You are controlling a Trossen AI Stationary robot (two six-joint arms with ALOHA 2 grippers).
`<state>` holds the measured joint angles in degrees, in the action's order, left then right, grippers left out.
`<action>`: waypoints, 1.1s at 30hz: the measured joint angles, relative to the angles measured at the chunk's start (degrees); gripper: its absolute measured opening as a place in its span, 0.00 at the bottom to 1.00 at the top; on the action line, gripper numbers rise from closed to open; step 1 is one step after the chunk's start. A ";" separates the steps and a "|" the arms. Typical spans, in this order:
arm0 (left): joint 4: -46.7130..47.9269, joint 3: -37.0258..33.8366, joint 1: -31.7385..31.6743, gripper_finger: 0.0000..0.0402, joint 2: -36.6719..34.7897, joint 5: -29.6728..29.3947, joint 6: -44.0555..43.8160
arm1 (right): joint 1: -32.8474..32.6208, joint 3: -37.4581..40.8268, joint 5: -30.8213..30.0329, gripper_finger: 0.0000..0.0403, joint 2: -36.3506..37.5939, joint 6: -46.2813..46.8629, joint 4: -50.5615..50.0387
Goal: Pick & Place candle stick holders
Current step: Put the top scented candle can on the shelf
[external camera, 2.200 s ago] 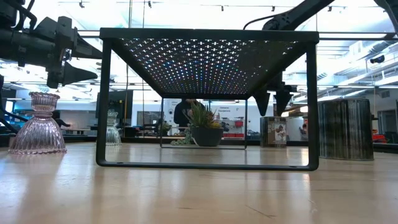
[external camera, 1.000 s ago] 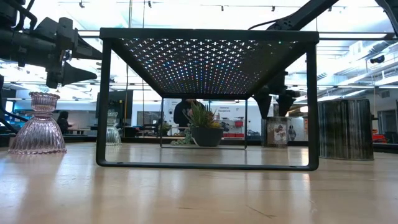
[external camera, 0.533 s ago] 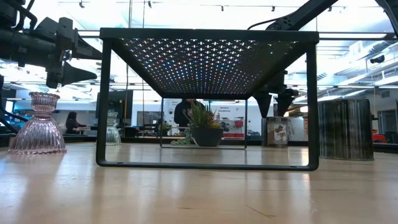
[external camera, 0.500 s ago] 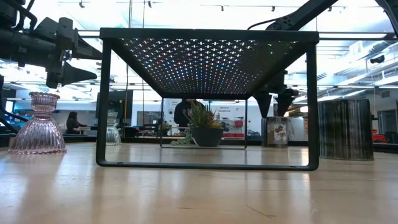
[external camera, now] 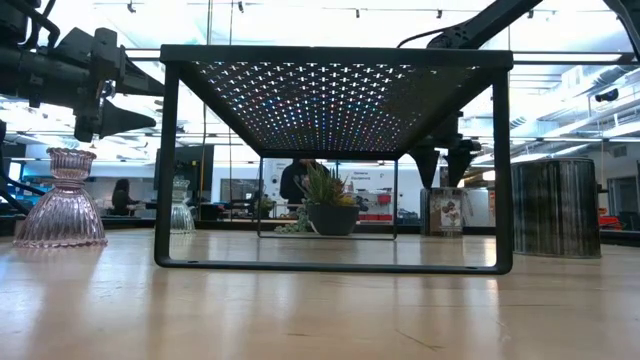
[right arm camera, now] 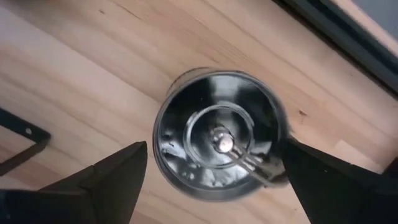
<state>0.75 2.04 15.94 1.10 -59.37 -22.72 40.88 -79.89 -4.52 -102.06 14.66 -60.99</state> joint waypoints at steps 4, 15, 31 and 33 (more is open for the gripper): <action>0.01 0.00 -0.01 0.94 0.00 -0.01 -0.02 | 0.02 -2.16 -0.61 0.92 0.06 -0.18 -0.31; 0.02 -0.02 -0.02 0.94 0.00 0.01 -0.15 | 0.05 -2.56 -2.20 0.91 0.09 -0.62 -0.82; 0.04 -0.02 -0.01 0.94 0.01 0.01 0.02 | -0.02 1.55 1.72 0.91 0.19 0.06 3.42; 0.04 -0.02 0.00 0.94 0.00 0.01 0.02 | -0.02 1.67 1.85 0.92 -0.02 0.01 3.69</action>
<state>0.80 2.02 15.94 1.10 -59.35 -22.70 40.86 -78.22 -2.68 -102.08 14.68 -57.29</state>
